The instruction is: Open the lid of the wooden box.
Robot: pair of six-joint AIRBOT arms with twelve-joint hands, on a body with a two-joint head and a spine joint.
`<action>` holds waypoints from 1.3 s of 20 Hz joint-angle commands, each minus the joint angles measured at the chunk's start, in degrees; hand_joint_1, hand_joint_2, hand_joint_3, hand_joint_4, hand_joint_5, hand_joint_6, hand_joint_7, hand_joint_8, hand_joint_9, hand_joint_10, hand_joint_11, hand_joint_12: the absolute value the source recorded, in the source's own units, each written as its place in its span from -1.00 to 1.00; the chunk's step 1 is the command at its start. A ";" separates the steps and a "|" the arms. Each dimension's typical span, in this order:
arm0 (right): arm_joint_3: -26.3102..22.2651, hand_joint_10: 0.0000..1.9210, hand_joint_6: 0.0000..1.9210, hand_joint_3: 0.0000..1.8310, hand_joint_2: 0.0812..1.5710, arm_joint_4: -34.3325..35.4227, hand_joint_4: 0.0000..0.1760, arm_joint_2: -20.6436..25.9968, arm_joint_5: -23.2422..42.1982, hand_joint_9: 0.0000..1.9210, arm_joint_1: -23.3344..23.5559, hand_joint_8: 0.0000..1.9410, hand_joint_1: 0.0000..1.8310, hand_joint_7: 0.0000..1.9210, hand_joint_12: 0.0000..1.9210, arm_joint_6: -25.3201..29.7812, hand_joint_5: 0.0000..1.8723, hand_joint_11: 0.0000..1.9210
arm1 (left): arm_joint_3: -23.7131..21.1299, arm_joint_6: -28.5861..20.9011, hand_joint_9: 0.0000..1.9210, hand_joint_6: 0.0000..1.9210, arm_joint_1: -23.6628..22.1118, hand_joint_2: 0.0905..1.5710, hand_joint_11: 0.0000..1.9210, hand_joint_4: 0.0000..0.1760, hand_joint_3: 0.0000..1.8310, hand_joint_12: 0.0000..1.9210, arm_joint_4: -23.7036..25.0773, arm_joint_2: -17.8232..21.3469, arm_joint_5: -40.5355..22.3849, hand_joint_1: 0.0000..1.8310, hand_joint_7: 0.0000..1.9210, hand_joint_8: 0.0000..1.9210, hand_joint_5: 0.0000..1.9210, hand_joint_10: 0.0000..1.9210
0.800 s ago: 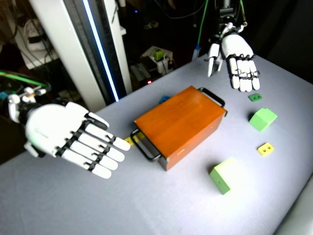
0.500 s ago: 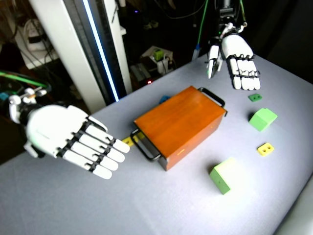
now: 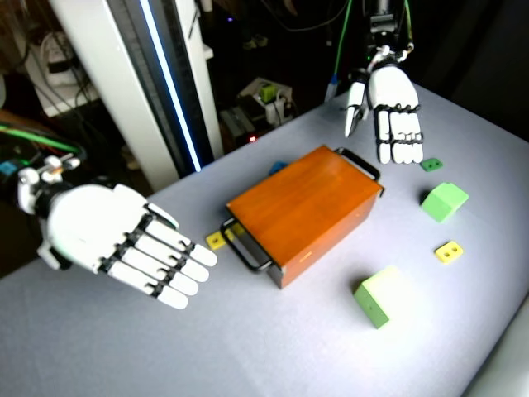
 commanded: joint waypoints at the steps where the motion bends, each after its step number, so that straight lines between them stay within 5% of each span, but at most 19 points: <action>1: 0.34 -1.00 -0.99 -1.00 0.72 -0.75 -1.00 -0.07 5.04 -1.00 0.78 -1.00 -0.37 -1.00 -1.00 0.08 -0.96 -1.00 | 0.17 -0.70 -1.00 -0.97 -0.30 0.80 -1.00 -1.00 -0.99 -1.00 -0.24 0.42 -5.42 -0.79 -0.97 -0.99 -0.84 -1.00; 18: 4.62 -1.00 -0.99 -1.00 0.72 -4.37 -1.00 -5.49 -6.59 -1.00 7.50 -0.99 -0.35 -0.98 -1.00 -0.27 -0.91 -1.00 | 1.11 -4.52 -1.00 -0.99 -0.36 0.82 -1.00 -1.00 -1.00 -1.00 4.22 -2.19 -1.51 -0.89 -0.99 -1.00 -0.84 -1.00; 26: 5.07 -1.00 -1.00 -0.98 0.82 -5.87 -1.00 -6.53 -7.80 -1.00 8.95 -1.00 -0.67 -1.00 -1.00 -0.26 -0.95 -1.00 | 1.91 -6.35 -1.00 -1.00 -0.43 0.82 -1.00 -1.00 -1.00 -1.00 5.23 -3.50 -1.60 -1.00 -1.00 -1.00 -0.97 -1.00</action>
